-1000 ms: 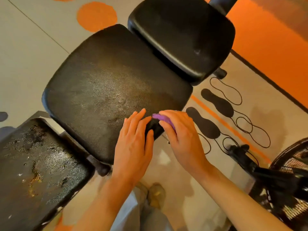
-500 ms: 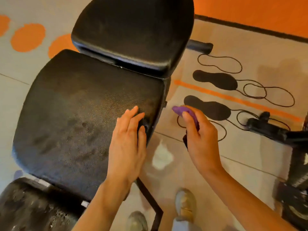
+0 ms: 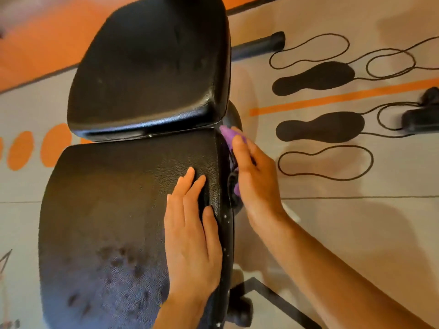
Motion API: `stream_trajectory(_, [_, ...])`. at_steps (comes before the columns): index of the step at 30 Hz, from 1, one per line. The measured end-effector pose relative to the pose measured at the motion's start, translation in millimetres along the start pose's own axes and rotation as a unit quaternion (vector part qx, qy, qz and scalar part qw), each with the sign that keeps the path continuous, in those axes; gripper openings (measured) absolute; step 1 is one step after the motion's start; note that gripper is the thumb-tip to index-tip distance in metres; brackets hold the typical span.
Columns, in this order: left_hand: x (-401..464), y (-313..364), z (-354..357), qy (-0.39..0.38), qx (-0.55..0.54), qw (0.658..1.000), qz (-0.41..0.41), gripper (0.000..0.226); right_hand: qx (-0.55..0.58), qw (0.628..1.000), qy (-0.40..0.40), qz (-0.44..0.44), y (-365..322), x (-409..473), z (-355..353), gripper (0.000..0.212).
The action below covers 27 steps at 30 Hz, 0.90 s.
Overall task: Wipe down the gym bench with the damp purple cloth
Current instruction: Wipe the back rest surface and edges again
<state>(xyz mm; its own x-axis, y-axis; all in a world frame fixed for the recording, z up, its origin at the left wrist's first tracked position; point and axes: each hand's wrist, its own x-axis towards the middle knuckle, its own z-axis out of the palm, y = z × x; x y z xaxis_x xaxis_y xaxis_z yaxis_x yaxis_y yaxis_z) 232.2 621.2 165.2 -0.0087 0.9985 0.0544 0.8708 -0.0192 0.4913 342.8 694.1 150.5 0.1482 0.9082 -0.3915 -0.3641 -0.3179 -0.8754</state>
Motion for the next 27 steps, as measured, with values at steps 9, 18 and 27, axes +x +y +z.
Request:
stream_trajectory(9, [-1, 1, 4, 0.032, -0.003, 0.999, 0.017, 0.043, 0.07, 0.995, -0.061, -0.036, 27, -54, 4, 0.044])
stream_trajectory(18, [0, 0, 4, 0.028, -0.001, 0.999, 0.021, 0.043, 0.095, 0.991, -0.051, -0.078, 39, -79, 5, 0.047])
stream_trajectory(27, [0, -2, 4, 0.031, -0.011, 0.999, 0.036, 0.043, 0.096, 0.992, -0.065, -0.059, 33, -54, 3, 0.045])
